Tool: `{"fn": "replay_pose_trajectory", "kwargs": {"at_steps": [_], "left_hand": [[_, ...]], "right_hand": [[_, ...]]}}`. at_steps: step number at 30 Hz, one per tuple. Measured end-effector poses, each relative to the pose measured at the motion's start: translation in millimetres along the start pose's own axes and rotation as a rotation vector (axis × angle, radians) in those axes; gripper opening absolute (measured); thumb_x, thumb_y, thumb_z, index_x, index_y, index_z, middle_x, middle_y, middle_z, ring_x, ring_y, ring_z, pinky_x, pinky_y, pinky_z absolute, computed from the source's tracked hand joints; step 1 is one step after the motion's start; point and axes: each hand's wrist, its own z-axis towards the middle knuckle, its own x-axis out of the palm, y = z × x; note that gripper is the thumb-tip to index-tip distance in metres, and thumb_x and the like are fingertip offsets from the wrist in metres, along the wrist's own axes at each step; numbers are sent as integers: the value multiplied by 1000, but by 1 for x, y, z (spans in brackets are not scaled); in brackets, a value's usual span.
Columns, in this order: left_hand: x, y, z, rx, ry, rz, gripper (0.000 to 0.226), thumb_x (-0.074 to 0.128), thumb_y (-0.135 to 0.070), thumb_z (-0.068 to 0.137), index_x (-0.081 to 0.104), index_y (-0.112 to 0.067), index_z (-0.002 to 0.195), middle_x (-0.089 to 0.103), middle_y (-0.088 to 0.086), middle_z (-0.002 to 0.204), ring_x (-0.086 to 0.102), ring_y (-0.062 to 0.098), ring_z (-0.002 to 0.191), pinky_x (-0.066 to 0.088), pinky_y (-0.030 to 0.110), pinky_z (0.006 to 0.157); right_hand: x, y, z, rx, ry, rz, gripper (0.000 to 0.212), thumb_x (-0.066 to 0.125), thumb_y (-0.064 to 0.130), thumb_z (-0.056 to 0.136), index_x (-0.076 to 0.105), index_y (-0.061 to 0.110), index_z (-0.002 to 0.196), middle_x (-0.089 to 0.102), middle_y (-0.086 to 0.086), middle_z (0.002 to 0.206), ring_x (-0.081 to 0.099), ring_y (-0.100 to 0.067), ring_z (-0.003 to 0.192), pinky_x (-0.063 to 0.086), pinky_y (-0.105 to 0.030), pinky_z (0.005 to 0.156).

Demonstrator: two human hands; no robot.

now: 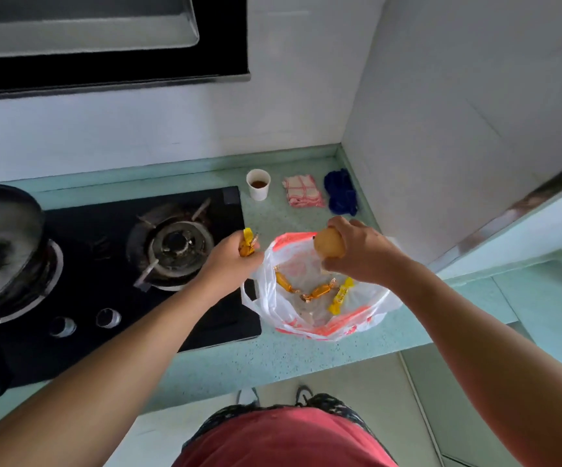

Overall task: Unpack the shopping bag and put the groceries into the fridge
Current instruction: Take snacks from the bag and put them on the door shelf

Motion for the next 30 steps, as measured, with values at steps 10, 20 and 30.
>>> {"fn": "replay_pose_trajectory", "kwargs": {"at_steps": [10,20,30], "left_hand": [[-18,10,-98,-181,-185,191,13,63,-33,91,60,-23,97,64,-8,88,63,11,79,51,30,75],[35,50,-276,-523,-555,90,16,62,-29,88,57,-16,96,67,4,92,61,24,72,52,43,64],[111,83,-501,-872,-967,-109,15,65,-28,88,61,-19,99,67,-1,98,65,19,89,55,37,78]], "right_hand": [[6,49,1,-396,162,17,66,77,47,79,40,32,131,52,0,113,54,-21,96,40,-34,79],[63,110,-65,-791,494,-100,60,76,47,70,45,34,120,54,0,107,59,-18,90,55,-39,74],[147,212,-224,-1241,753,-280,62,74,50,78,43,32,128,54,2,114,59,-19,90,48,-33,68]]}}
